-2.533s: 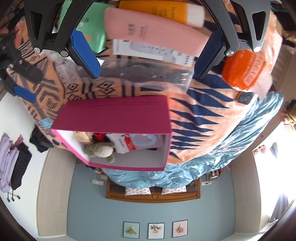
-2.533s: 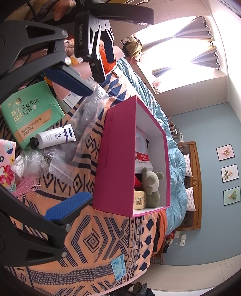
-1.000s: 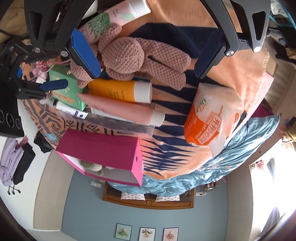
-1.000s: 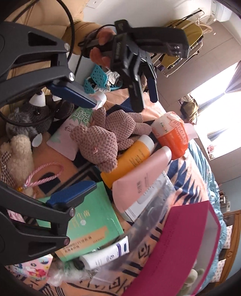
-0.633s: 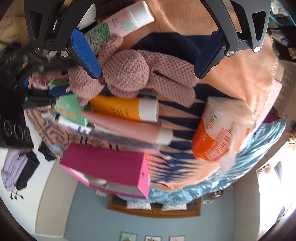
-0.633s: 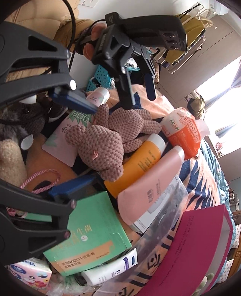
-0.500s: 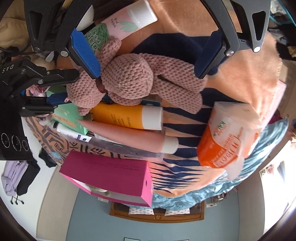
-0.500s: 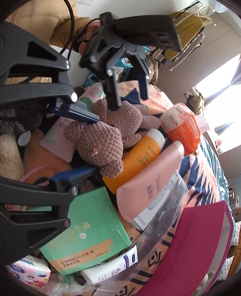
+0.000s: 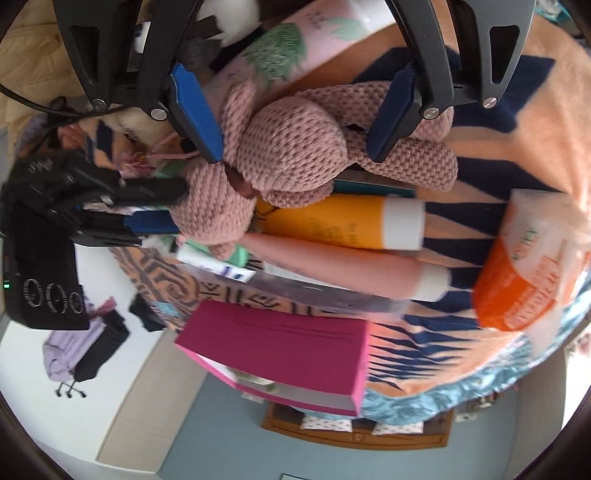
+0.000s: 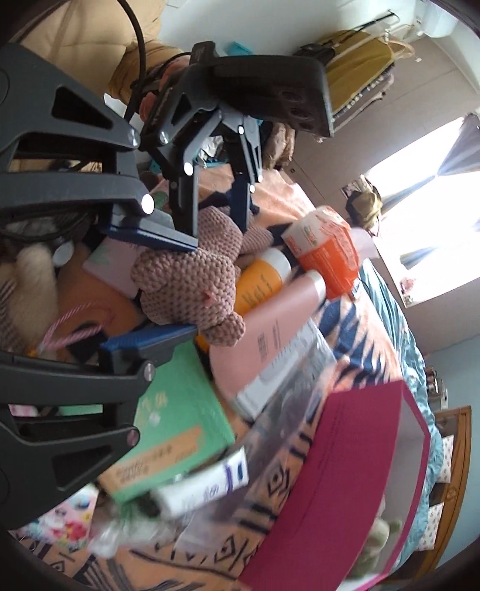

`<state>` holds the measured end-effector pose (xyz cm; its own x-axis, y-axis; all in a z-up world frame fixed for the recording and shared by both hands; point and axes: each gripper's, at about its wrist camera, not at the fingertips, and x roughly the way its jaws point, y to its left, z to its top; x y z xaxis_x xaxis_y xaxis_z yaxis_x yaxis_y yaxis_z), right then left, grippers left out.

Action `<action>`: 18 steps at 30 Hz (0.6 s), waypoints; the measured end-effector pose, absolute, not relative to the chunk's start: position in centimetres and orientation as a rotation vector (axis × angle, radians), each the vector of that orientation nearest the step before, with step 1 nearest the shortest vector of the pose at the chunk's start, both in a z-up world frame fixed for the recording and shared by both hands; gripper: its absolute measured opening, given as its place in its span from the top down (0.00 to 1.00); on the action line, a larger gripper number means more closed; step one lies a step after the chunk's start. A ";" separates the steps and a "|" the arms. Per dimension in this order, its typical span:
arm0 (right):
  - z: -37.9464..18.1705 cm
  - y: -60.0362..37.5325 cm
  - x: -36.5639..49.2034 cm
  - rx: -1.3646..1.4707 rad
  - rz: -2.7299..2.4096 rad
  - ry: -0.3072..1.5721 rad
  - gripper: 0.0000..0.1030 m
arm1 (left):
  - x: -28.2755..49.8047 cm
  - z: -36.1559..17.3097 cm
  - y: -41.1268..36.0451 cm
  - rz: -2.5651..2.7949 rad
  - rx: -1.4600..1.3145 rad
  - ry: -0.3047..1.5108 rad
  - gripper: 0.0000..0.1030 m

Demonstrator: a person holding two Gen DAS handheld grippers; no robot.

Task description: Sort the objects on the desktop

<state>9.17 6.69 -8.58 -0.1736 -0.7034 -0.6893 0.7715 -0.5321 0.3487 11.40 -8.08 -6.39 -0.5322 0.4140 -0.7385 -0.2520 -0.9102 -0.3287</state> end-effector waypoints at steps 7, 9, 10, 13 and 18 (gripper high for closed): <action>-8.7 9.4 8.8 1.069 -1.910 0.056 0.71 | 11.1 -7.1 -7.2 2.393 -1.305 -0.264 0.21; -9.0 9.2 8.8 1.080 -1.912 0.072 0.70 | 10.9 -7.3 -7.5 2.385 -1.333 -0.293 0.22; -9.0 9.0 9.0 1.076 -1.920 0.090 0.67 | 10.8 -7.4 -7.6 2.387 -1.352 -0.303 0.28; -8.2 8.4 9.5 1.029 -1.950 0.145 0.56 | 10.9 -7.4 -7.9 2.390 -1.375 -0.321 0.30; -8.5 6.7 9.7 1.013 -1.957 0.234 0.44 | 11.4 -7.3 -7.8 2.395 -1.384 -0.313 0.30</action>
<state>9.67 6.71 -8.46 -0.2672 -0.6282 -0.7307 0.7830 -0.5836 0.2154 11.35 -7.85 -7.26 -0.4582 0.4094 -0.7890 -0.1929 -0.9123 -0.3614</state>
